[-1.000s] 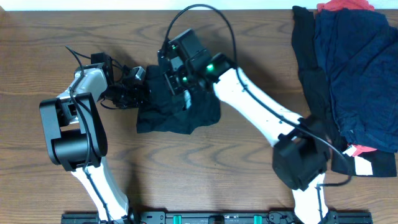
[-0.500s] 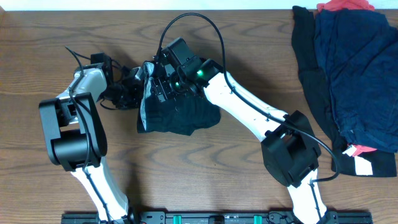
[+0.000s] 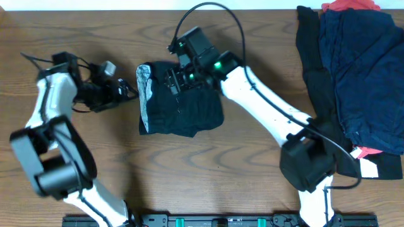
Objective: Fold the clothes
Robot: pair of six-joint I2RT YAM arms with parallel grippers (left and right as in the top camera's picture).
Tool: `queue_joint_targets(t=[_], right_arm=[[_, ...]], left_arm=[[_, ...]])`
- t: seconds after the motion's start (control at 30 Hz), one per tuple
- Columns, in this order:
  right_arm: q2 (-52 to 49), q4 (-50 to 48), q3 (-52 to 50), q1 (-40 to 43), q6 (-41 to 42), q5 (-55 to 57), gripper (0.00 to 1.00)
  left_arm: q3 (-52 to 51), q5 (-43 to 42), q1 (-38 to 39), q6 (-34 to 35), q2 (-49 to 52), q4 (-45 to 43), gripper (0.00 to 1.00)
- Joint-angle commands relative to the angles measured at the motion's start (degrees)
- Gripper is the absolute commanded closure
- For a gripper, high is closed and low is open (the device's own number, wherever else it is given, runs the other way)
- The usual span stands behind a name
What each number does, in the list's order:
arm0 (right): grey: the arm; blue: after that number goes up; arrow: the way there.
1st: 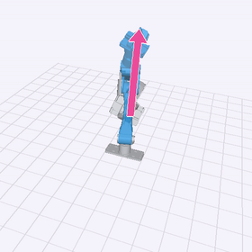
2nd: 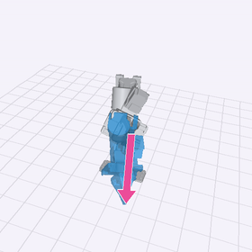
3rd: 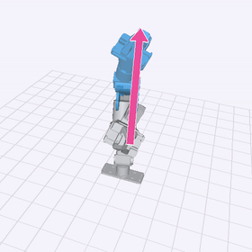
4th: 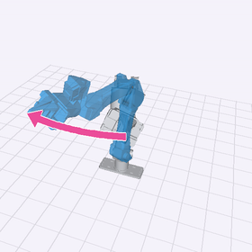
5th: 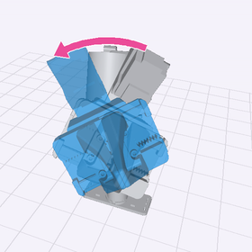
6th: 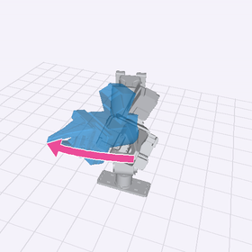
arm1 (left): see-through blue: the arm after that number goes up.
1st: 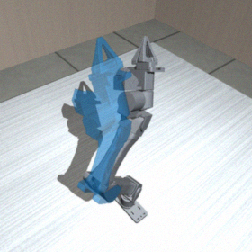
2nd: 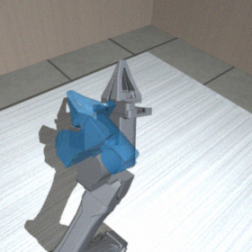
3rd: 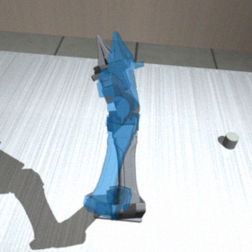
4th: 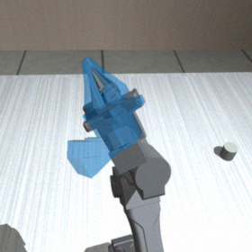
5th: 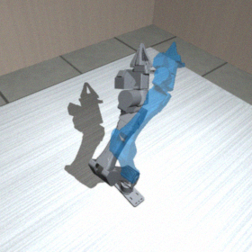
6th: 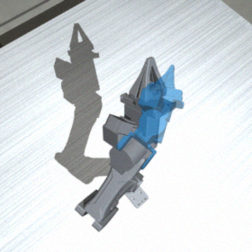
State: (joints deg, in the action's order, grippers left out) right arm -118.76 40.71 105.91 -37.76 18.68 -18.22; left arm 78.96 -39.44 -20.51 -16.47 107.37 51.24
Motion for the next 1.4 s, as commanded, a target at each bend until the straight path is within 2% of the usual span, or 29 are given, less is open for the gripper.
queue_joint_targets(t=[0.0, 0.1, 0.2, 0.27, 0.3, 0.37, 0.47, 0.67, 0.83, 1.1, 1.37], right_arm=[[2.3, 3.1, 1.0, 1.8, -2.0, 0.0, 0.24], [2.3, 6.4, 1.0, 4.3, -2.0, 0.0, 0.19], [2.3, 8.5, 1.0, 7.1, -2.3, -0.1, 0.18], [2.3, 9.7, 1.0, 8.9, -3.6, -0.2, 0.2], [2.3, 10.2, 1.0, 9.7, -4.2, -0.2, 0.25], [2.3, 11.0, 1.0, 11.3, -5.7, -0.2, 0.32], [2.3, 12.3, 1.0, 14.3, -6.6, -0.2, 0.31], [2.3, 14.5, 1.0, 19.8, -7.9, -0.5, 0.29], [2.3, 16.1, 1.0, 21.6, -10.3, -1.4, 0.3], [2.3, 15.7, 1.0, 21.7, -11.3, -1.3, 0.3], [2.3, 16.2, 1.0, 22.7, -11.3, -1.3, 0.4]], left_arm=[[1.3, 0.0, -0.2, 1.1, -5.7, 1.3, 0.02], [1.3, 0.0, 0.6, 0.7, -9.2, 2.0, 0.02], [1.3, 0.0, 2.2, -0.9, -10.9, 2.1, 0.02], [1.3, 0.1, 3.8, -4.7, -10.9, 2.1, 0.02], [1.0, 0.6, 4.6, -6.8, -10.7, 2.0, 0.02], [0.9, 4.3, 6.7, -8.0, -9.9, 1.7, 0.02], [0.9, 10.7, 9.9, -7.9, -8.2, 1.4, 0.02], [0.9, 15.5, 14.6, -7.9, -4.3, 0.8, 0.02], [0.9, 23.3, 15.7, -5.9, -0.5, 0.8, 0.02], [0.9, 20.4, 16.8, -5.3, 4.8, 0.7, 0.02], [0.9, 20.4, 19.7, -3.4, 8.8, -1.5, 0.02]])
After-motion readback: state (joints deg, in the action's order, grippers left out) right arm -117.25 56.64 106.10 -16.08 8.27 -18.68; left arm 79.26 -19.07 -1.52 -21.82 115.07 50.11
